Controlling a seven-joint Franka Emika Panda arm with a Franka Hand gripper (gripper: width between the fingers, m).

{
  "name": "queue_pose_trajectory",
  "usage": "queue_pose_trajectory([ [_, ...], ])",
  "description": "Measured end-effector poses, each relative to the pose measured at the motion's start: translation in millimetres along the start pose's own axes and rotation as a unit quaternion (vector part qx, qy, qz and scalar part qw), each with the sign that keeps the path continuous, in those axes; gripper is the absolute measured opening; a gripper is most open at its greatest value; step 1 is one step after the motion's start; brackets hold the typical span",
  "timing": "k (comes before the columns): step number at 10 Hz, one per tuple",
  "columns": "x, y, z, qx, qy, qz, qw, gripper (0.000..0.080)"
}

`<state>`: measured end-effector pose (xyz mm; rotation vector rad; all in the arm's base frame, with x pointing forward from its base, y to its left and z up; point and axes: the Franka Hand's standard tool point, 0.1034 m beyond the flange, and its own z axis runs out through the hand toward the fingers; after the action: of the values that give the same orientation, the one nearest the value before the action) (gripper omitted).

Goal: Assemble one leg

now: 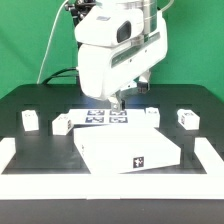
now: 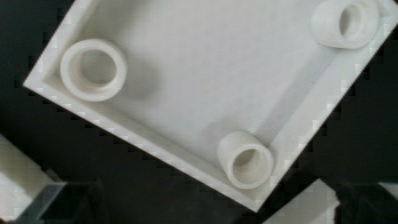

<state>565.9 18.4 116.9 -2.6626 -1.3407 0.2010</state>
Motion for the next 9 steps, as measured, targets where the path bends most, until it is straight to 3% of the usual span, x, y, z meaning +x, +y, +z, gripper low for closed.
queue_pose_trajectory([
  [9,-0.3,-0.2,0.4,0.000,0.000,0.000,1.000,0.0650],
])
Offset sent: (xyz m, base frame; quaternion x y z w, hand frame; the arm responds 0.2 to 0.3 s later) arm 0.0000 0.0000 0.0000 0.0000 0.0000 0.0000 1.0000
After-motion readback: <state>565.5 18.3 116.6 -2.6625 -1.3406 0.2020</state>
